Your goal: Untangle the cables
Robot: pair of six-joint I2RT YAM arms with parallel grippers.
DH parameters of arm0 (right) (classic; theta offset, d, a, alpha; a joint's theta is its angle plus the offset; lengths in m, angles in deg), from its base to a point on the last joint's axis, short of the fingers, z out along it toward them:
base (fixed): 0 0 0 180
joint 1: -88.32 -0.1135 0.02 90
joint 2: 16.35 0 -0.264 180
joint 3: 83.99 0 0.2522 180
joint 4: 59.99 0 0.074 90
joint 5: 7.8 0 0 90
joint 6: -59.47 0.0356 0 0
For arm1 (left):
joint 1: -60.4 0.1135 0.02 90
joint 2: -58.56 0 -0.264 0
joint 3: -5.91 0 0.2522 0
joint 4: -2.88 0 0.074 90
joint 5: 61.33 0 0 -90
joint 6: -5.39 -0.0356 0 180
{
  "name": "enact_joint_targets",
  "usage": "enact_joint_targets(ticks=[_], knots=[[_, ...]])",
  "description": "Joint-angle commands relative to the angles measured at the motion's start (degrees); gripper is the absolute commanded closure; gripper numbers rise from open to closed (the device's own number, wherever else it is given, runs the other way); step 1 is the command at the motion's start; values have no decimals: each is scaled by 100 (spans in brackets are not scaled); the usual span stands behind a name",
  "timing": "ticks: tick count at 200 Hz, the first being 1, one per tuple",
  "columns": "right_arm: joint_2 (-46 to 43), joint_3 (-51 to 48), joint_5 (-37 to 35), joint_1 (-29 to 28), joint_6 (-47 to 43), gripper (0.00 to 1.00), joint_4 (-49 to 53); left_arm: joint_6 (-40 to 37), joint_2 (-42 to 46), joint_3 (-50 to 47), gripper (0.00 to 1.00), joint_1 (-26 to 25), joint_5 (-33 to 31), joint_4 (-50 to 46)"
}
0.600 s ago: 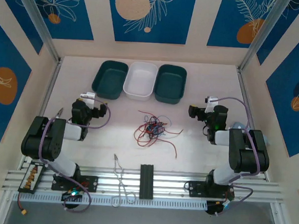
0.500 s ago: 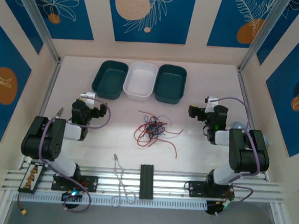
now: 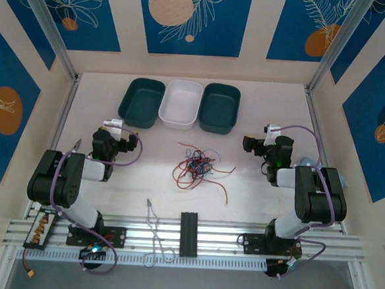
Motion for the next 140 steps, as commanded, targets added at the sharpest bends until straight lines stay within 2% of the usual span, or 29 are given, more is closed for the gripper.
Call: enact_joint_targets(ticks=[1,140], knots=[[-152,-51,-71,-50,67,1,-6,-83,126,-40,0,43,162,-37],[-154,-70,-69,-51,67,1,-23,-83,131,-53,0,42,205,-14]])
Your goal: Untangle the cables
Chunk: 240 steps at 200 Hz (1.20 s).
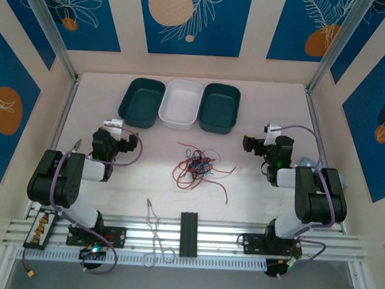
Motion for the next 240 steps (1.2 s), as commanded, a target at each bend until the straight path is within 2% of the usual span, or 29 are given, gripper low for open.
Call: enact_joint_targets(ticks=[1,32,65,85,106,138,166,186,209,240], knots=[[-133,-71,-74,-51,67,1,-23,-83,131,-58,0,42,175,-14],[-220,8,-205,-32,167,1,183,-105,289,-133,0,44,203,22],[-482,180,-406,11,295,1,703,-66,1069,-203,0,41,6,-481],[-847,266,-676,-72,347,1,1204,41,1716,-134,0,25,-255,-1179],[-1368,363,-1169,-251,587,1,1915,625,2419,145,0,-7,-396,-2219],[-2157,817,-1887,-642,1179,1,3742,1638,3311,548,0,-228,-261,-3642],[-2704,1115,-1797,-1024,1416,1,5041,2043,3819,775,0,-935,-322,-4436],[-2933,1432,-1601,-1268,1748,1,6138,2348,3918,817,0,-1691,-582,-4796],[-3058,1624,-1193,-1574,2092,1,6945,2925,3763,706,0,-2486,-604,-4732],[-3062,1755,-508,-2061,2621,11,7416,3173,3134,726,0,-3393,-830,-4415]])
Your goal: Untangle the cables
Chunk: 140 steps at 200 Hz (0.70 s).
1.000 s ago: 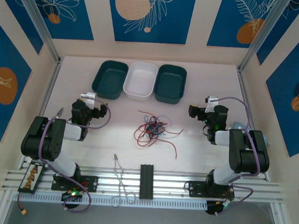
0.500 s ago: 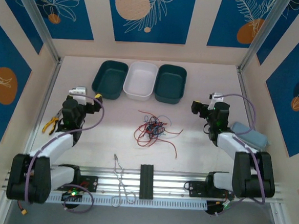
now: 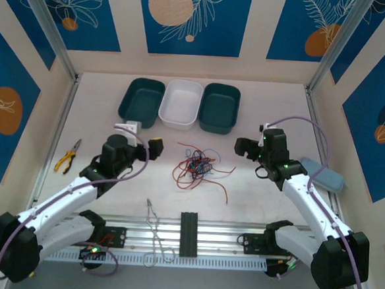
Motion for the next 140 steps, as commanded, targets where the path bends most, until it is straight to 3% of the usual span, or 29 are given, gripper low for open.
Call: enact_joint_targets(ticks=[1,35,67,118,140], knots=[[-40,208,678,-318,632,11,914,414,-432,35,0,-537,-249,33],[157,357,894,-791,1261,23,1324,249,-1431,416,0,-820,373,241],[424,404,1031,-848,1582,33,1549,216,-2172,771,0,-1040,794,691],[817,393,1139,-835,1613,37,1530,-281,-3290,1583,0,-1450,1138,549],[975,468,1060,-835,1720,37,1596,-352,-3687,1878,6,-1512,1150,515]])
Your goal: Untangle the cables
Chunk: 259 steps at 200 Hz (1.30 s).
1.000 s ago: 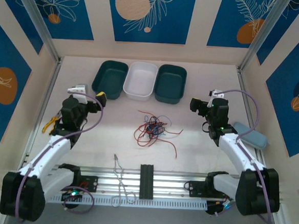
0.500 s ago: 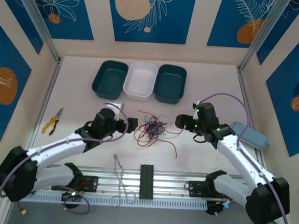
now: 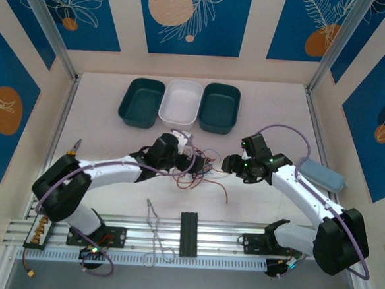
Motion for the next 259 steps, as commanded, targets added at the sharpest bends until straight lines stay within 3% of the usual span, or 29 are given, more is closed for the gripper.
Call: enact_joint_targets(ticks=[1,56,76,101,142,259], knots=[[135,197,81,-17,218,37,222,-223,-371,326,6,-86,187,-5],[570,215,8,16,705,37,144,-93,-708,419,36,-79,-84,32],[739,224,141,16,885,37,-66,-81,-622,299,55,-61,-320,-69],[993,250,323,8,1163,37,-342,-8,-456,64,65,-43,-446,-28],[1370,276,495,-10,1744,38,-772,184,-264,-302,71,-37,-450,347],[1693,-52,787,-60,2852,41,-1581,236,-244,-366,71,-43,-363,545]])
